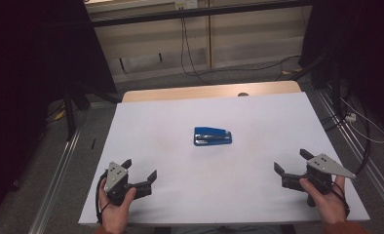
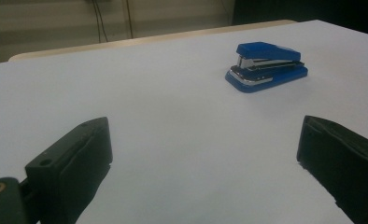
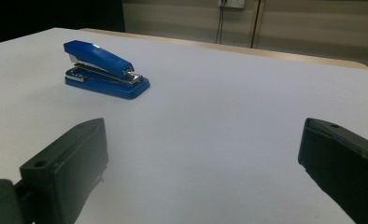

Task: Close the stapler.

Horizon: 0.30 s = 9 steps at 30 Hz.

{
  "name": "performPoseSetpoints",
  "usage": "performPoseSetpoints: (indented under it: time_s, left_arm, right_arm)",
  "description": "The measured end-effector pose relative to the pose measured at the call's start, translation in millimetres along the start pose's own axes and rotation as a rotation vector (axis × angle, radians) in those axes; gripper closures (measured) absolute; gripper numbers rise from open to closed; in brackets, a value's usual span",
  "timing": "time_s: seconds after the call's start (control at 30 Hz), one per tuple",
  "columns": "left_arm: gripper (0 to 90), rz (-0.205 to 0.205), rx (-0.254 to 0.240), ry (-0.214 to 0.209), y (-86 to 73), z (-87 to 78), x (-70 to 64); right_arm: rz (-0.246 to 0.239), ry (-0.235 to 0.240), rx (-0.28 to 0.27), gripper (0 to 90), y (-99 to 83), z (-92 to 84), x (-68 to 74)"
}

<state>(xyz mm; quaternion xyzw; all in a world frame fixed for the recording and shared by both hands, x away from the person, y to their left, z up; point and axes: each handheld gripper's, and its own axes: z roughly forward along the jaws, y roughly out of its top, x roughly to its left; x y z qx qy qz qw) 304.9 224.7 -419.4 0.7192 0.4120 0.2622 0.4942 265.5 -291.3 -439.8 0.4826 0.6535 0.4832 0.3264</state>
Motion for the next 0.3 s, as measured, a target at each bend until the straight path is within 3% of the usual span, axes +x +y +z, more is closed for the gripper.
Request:
performPoseSetpoints:
  time_s: [0.3]
  left_arm:
    - [3.5,-0.016,0.002,-0.012,0.9,3.3,3.7]
  right_arm:
    - [0.017,0.013,0.001,1.1,-0.1,4.2,-0.5]
